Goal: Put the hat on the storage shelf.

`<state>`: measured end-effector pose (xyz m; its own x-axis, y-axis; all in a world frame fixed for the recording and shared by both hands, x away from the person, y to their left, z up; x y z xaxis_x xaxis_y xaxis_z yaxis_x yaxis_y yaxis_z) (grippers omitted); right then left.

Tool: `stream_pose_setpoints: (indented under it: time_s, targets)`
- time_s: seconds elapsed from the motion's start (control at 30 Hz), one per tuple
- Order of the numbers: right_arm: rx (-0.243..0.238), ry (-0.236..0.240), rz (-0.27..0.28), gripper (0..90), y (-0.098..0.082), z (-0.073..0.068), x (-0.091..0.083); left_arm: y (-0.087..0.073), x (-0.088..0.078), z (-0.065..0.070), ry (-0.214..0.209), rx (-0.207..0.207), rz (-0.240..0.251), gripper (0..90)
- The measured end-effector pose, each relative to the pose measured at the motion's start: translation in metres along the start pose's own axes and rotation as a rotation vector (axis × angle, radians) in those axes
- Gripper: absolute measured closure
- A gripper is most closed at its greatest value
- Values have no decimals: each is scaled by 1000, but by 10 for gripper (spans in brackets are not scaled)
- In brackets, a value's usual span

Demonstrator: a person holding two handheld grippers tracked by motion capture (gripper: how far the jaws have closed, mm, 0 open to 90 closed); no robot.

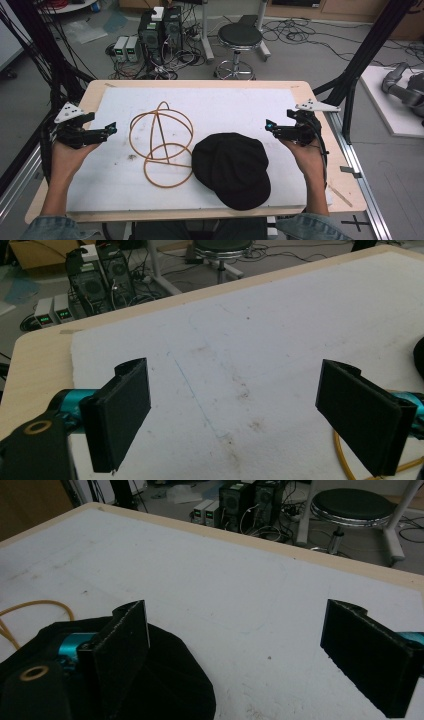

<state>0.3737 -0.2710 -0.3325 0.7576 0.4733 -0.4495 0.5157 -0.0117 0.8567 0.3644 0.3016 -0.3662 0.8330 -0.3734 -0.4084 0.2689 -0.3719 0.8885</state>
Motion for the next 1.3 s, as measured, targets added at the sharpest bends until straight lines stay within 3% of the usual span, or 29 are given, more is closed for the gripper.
stream_pose_setpoints:
  time_s: [0.7, 0.8, 0.93, 1.3]
  targets:
    - [-25, 12, -6, 118, -1, -11, 4, 1, 1, 2, -4, 3, 1, 146]
    - [-19, 47, -6, 118, -2, -17, 8, 2, 1, 2, -5, 5, 3, 146]
    - [-32, 59, -14, 118, -4, -22, 12, 2, 2, 2, -4, 4, -3, 146]
    - [-71, 140, -93, 118, -18, -48, 37, 1, 5, 3, -11, 7, -11, 150]
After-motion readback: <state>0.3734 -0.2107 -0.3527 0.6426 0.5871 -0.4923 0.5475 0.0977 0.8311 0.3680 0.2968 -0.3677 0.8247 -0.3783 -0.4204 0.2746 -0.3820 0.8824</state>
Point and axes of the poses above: each handheld gripper's, and its own axes: x roughly forward along the jaws, y roughly out of its top, z roughly to its right, the point moved 3 cm from there along x, roughly forward along the jaws, and after that the axes turned 13 degrees about x, right-handed, at the moved point
